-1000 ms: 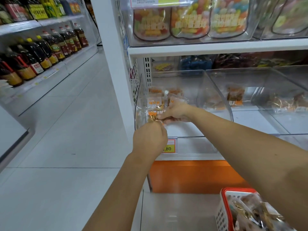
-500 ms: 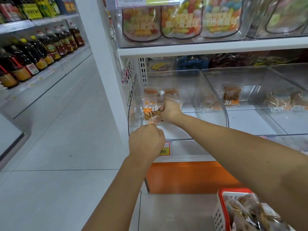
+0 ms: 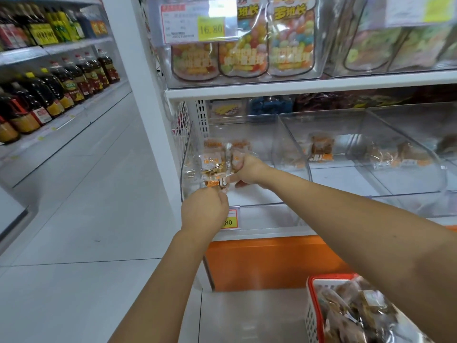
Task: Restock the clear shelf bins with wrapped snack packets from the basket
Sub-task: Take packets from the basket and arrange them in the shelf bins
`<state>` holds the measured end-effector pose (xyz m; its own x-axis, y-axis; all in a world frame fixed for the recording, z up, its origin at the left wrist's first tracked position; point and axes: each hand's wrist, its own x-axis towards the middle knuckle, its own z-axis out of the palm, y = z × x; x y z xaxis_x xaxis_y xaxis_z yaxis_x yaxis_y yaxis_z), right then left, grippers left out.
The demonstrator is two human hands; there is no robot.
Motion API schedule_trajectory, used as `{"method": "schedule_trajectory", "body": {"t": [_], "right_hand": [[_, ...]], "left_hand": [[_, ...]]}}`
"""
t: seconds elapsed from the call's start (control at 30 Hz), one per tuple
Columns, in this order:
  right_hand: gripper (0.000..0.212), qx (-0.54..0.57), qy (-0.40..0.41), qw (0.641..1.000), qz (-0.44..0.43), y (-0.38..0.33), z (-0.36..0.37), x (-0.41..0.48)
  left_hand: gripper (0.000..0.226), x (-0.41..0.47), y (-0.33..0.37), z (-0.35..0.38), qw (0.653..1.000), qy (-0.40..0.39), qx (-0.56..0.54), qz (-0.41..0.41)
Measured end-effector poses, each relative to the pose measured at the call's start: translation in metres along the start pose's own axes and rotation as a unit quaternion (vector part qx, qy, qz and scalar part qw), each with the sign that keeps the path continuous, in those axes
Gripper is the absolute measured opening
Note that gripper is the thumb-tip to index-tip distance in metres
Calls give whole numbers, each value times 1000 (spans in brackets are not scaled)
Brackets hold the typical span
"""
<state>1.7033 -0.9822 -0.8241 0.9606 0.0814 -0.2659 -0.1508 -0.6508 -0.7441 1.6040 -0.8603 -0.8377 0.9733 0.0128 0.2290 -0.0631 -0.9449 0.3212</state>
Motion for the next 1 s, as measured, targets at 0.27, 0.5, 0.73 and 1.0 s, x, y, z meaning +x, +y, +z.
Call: {"method": "schedule_trajectory", "body": {"t": [0.27, 0.5, 0.73, 1.0], "right_hand": [[26, 38, -30, 999, 7, 4, -5, -31], [16, -39, 16, 998, -55, 3, -34, -74], [36, -104, 72, 979, -157, 58, -77, -177], [17, -345, -14, 938, 29, 195, -86, -243]], "left_hand": [[38, 2, 1, -3, 999, -45, 20, -12], [35, 2, 4, -4, 1000, -23, 14, 0], [25, -51, 51, 6, 978, 86, -111, 157], [23, -129, 107, 76, 936, -225, -122, 242]]}}
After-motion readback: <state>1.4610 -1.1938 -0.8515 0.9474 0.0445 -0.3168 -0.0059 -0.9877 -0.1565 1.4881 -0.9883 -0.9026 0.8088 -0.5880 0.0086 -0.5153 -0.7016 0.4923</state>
